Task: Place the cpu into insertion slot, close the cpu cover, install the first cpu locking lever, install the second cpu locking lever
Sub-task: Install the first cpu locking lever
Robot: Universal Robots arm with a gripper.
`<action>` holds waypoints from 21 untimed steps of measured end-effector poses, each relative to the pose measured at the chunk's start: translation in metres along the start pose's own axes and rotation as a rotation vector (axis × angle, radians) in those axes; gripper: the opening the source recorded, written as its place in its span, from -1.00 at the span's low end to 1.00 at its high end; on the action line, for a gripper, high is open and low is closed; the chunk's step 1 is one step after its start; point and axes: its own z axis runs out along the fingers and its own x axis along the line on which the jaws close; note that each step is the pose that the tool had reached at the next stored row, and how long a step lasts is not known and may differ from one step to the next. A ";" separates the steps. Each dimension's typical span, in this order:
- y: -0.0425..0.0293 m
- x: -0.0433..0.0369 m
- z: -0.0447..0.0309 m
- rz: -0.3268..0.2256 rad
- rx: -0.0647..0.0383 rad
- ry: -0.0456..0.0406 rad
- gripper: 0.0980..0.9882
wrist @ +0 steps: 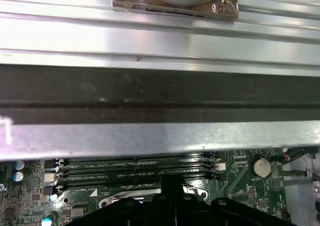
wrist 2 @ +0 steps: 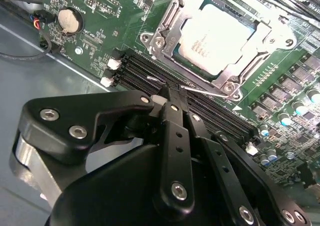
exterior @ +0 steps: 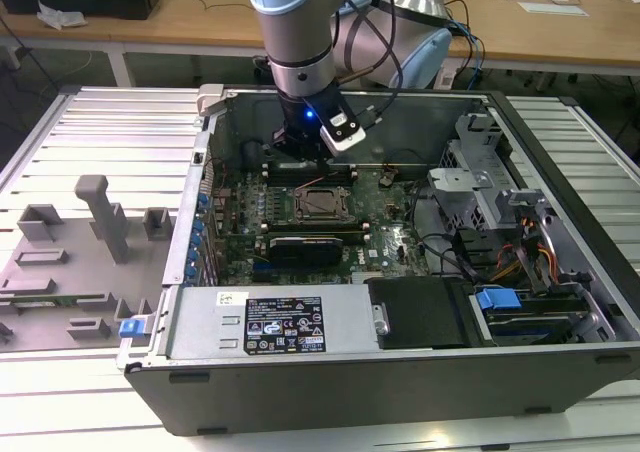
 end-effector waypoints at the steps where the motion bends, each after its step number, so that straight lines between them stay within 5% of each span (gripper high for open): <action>1: 0.0000 0.0001 0.0004 0.000 0.000 -0.0004 -0.98; 7: -0.0004 0.0011 0.0044 0.026 0.029 -0.0158 -0.98; 11: -0.0007 0.0014 0.0061 0.037 0.033 -0.0356 -0.98; 19: 0.0000 0.0043 0.0059 0.054 0.041 -0.0420 -0.98; 20: -0.0001 0.0043 0.0061 0.057 0.042 -0.0449 -0.98; 21: -0.0001 0.0044 0.0065 0.059 0.041 -0.0568 -0.98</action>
